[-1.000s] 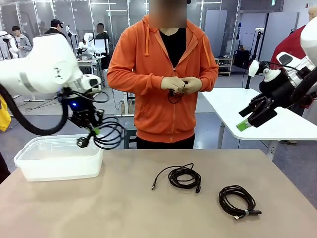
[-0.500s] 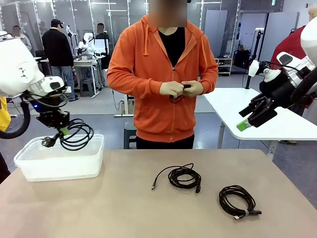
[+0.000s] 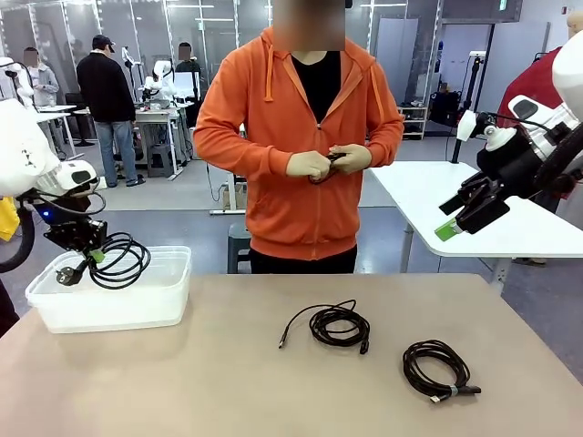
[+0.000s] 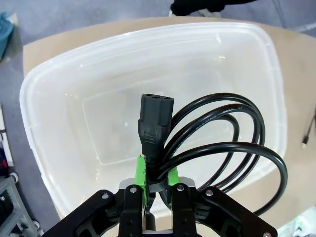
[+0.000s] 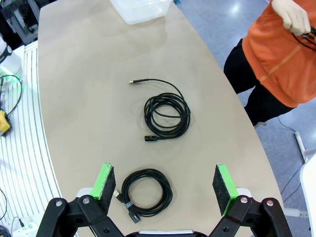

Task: Organize and store the cables.
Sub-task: Place the Power Cable into the Organizing box.

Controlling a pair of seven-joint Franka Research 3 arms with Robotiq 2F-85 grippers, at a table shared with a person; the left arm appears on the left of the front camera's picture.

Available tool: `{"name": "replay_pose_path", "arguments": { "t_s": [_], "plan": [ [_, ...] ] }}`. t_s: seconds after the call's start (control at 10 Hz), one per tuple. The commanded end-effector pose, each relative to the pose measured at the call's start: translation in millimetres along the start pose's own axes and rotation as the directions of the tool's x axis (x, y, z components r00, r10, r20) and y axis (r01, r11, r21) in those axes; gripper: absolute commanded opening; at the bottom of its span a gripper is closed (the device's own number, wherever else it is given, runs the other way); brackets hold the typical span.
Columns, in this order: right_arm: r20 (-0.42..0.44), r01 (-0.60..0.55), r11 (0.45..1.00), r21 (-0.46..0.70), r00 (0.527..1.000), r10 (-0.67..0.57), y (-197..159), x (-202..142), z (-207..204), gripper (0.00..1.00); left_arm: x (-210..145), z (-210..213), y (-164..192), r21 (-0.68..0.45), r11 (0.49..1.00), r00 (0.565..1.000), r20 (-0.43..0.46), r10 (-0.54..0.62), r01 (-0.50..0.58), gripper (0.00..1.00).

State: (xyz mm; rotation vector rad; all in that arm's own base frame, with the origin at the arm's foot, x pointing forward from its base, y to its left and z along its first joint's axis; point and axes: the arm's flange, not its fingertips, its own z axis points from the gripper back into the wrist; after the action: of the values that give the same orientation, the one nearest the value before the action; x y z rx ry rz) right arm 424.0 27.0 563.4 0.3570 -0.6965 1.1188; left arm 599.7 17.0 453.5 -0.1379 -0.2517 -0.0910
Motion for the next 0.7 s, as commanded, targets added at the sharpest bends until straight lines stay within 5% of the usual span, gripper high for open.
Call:
{"name": "replay_pose_path", "arguments": {
  "t_s": [0.0, 0.6],
  "plan": [
    [0.000, 0.000, 1.000, 0.001, 1.000, 0.000, 1, -1, 0, 1.00, 8, -16, -2, 0.052, 0.996, 0.998, 0.016, 0.065, -0.066, 0.19],
    [0.000, 0.000, 1.000, 0.001, 1.000, 0.000, 1, -1, 0, 1.00, -6, -74, 4, 0.112, 0.984, 0.988, -0.043, 0.145, -0.140, 0.19]
  ]
}}
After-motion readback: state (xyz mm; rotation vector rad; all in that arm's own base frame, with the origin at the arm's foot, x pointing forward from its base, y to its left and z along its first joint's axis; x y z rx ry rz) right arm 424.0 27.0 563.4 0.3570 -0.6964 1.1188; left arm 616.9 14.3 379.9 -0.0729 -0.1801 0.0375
